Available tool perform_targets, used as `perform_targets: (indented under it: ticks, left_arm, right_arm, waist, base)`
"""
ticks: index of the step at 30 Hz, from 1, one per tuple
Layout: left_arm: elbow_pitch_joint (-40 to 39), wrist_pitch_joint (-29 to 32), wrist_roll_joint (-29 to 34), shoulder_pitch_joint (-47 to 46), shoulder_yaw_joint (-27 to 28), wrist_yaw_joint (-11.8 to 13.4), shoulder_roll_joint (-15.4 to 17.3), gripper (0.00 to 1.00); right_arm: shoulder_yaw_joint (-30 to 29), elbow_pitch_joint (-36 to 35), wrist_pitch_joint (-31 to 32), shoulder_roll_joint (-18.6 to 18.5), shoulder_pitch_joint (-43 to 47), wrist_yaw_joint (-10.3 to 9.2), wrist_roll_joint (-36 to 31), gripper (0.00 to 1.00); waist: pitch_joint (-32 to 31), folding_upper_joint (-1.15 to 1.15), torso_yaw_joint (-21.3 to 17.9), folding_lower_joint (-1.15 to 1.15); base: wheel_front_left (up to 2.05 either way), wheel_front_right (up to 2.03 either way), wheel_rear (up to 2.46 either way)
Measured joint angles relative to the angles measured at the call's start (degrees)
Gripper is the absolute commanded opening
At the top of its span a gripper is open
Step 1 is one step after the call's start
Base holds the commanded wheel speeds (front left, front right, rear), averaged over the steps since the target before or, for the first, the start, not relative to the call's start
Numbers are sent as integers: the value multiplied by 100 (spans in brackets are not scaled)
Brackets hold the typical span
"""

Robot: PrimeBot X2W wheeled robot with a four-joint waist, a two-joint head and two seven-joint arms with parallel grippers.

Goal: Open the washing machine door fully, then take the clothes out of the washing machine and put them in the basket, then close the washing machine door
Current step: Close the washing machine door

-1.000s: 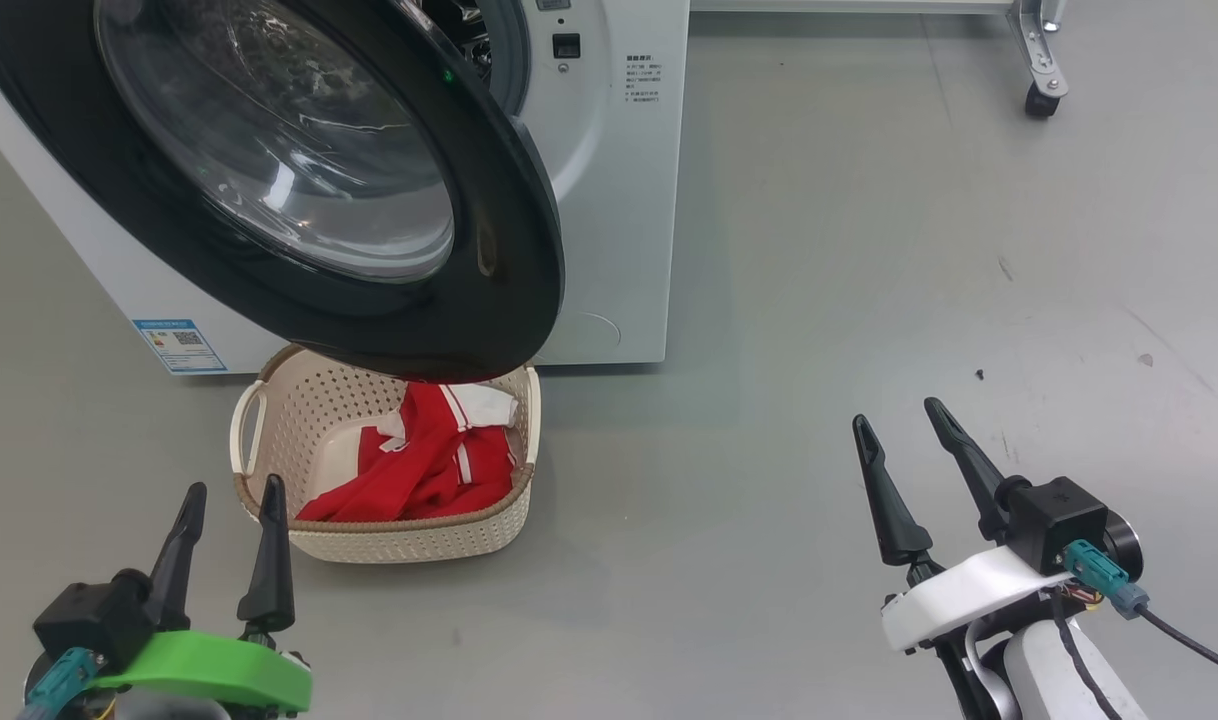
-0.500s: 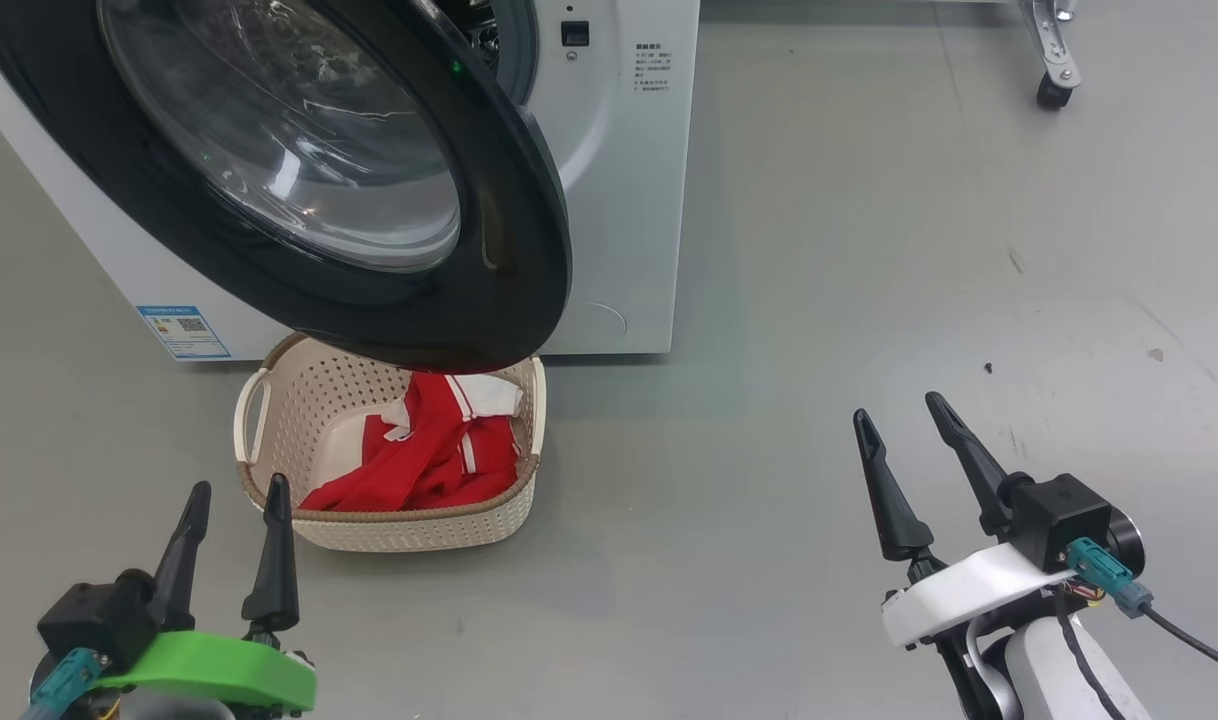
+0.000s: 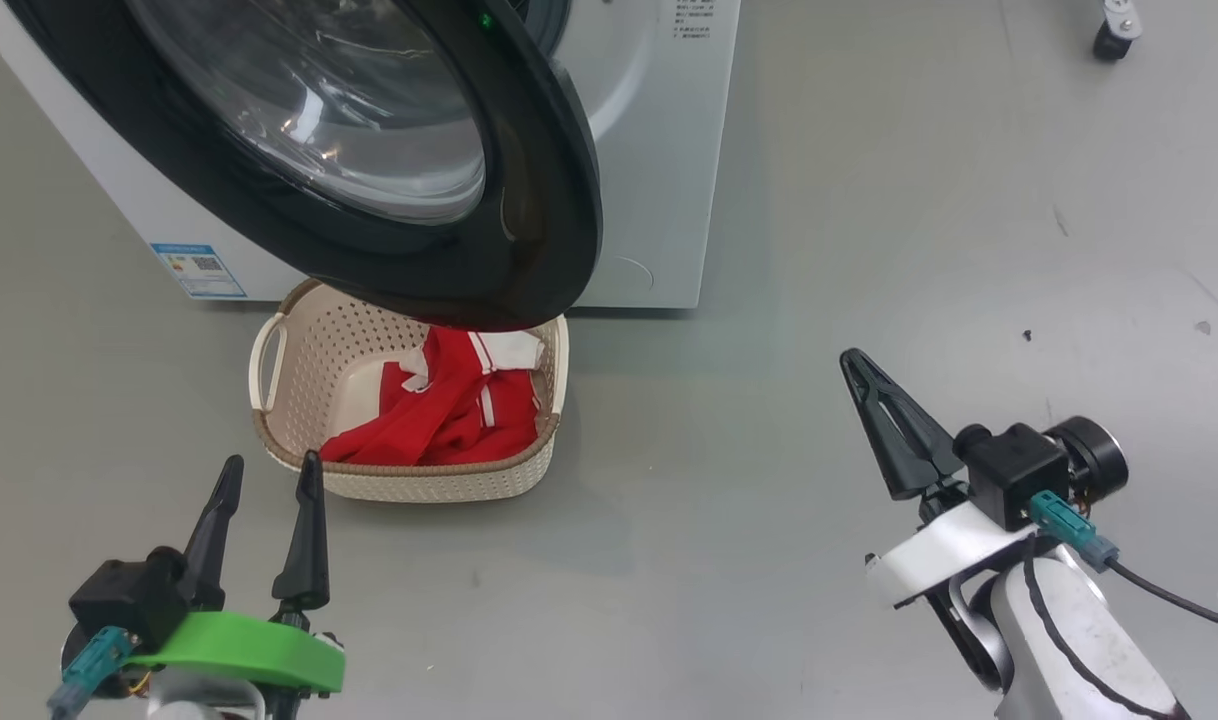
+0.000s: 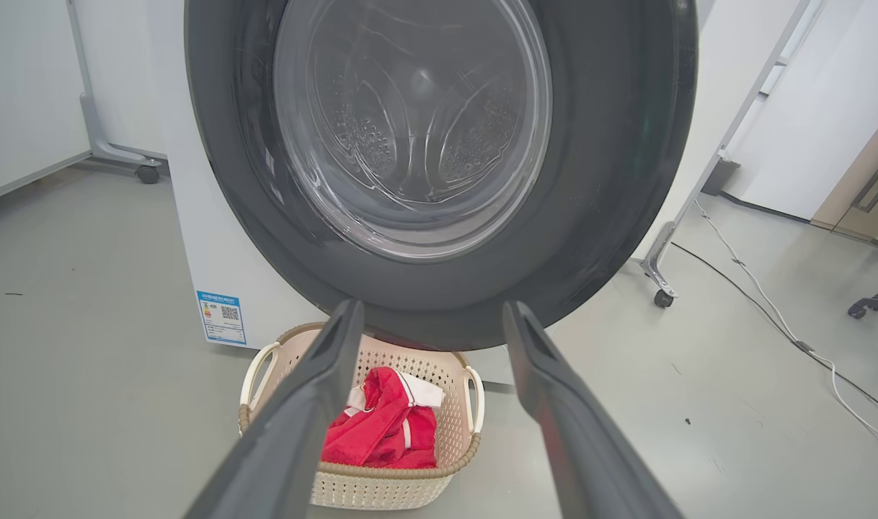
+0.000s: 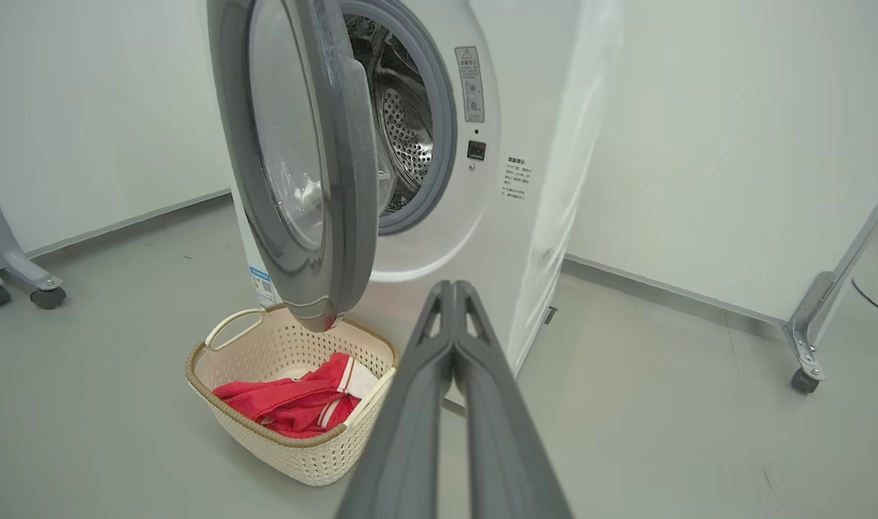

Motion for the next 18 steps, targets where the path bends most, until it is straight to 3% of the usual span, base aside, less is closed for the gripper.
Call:
perform_targets:
  ticks: [10, 18]
  left_arm:
    - [-47, 0, 47, -334, -169, -51, -167, 100]
    - [-43, 0, 47, -695, -352, -102, -358, 100]
  right_arm:
    - [624, -33, 90, -197, -809, 26, -179, 0]
    - [1307, 15, 356, -486, -1772, 26, -166, 0]
  waist:
    - [434, 0, 306, 0]
    - [884, 0, 803, 0]
  base:
    - [0, 0, 0]
    - [0, 0, 0]
